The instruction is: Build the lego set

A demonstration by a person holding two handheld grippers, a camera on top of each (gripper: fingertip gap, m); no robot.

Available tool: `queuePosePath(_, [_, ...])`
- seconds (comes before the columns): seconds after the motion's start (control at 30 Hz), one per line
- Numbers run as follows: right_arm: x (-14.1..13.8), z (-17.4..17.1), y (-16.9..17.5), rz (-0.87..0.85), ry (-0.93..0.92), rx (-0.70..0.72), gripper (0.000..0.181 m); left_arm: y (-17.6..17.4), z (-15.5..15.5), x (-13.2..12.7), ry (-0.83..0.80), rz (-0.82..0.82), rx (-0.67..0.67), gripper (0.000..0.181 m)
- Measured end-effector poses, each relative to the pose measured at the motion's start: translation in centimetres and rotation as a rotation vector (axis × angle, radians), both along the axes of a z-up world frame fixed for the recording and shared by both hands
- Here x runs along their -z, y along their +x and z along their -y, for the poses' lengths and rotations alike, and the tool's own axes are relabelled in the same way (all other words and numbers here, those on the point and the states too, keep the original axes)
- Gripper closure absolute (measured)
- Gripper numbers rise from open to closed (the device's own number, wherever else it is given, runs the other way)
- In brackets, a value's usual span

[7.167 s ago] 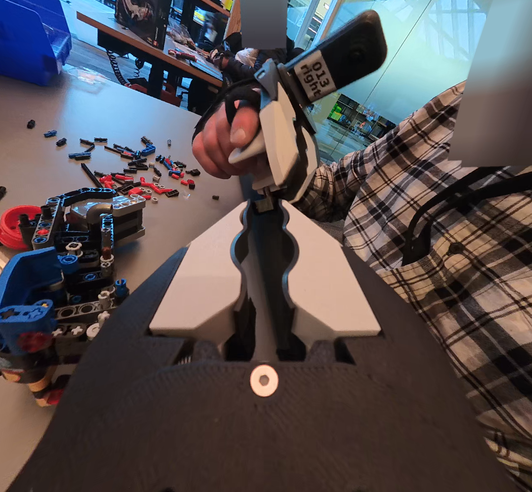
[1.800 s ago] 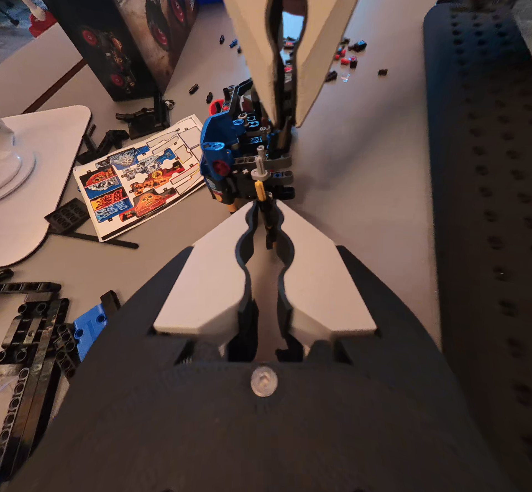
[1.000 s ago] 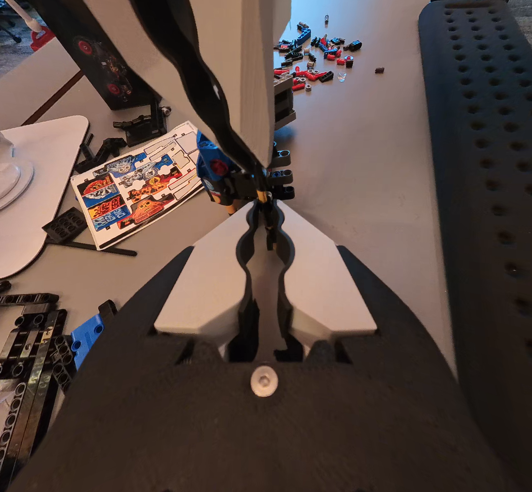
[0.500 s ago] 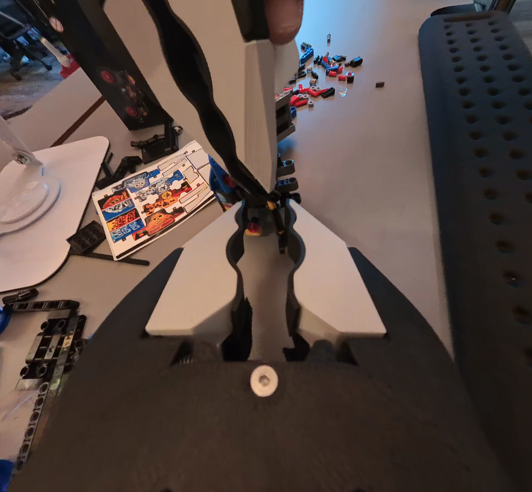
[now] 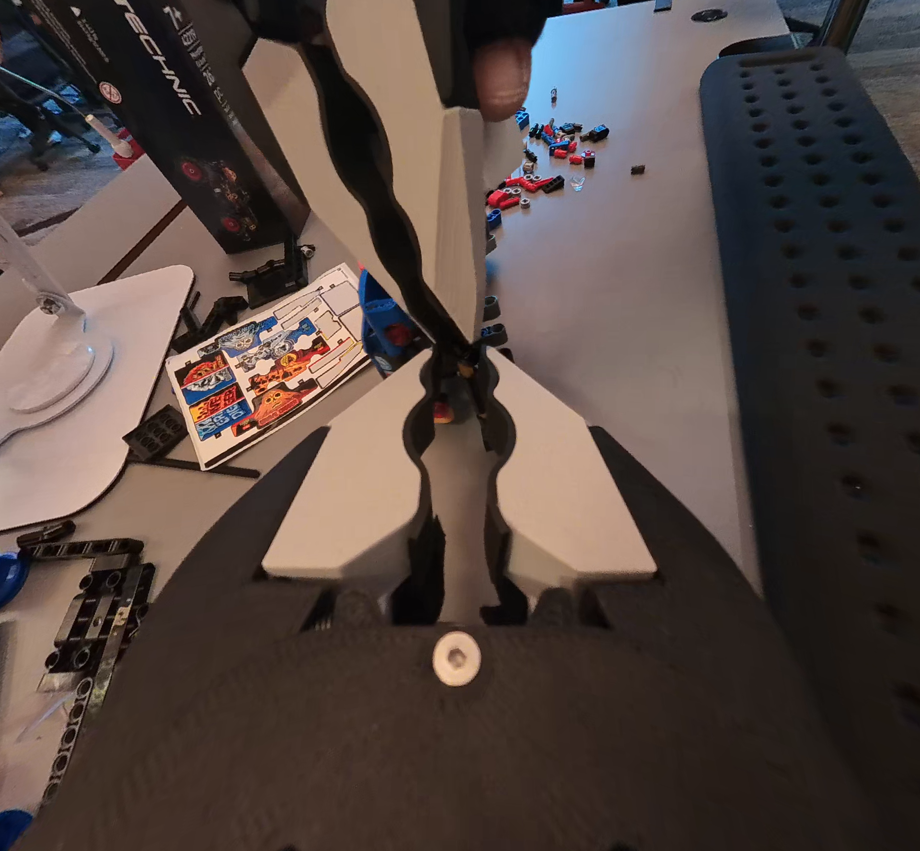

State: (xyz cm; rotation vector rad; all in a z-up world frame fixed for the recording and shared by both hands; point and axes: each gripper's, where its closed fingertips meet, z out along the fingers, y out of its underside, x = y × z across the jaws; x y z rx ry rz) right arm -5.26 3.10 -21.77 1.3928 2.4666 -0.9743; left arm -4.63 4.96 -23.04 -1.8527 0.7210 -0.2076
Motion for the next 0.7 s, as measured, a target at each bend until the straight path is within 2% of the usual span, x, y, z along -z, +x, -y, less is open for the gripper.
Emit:
queuePosePath(0.3, [-0.5,-0.2,0.6,-0.1,-0.008,-0.063,0.167,0.0,0.1,-0.1,0.037,-0.039,0.027,0.176])
queuePosePath(0.43, [0.3,-1.5,0.1,-0.182,0.12,-0.097,0.169,-0.1,0.1,-0.3,0.042,-0.026,0.027,0.176])
queuePosePath(0.7, [0.8,-1.1,0.0,-0.279,0.212,-0.199,0.173,-0.2,0.2,0.0,0.03,-0.029,0.032,0.176])
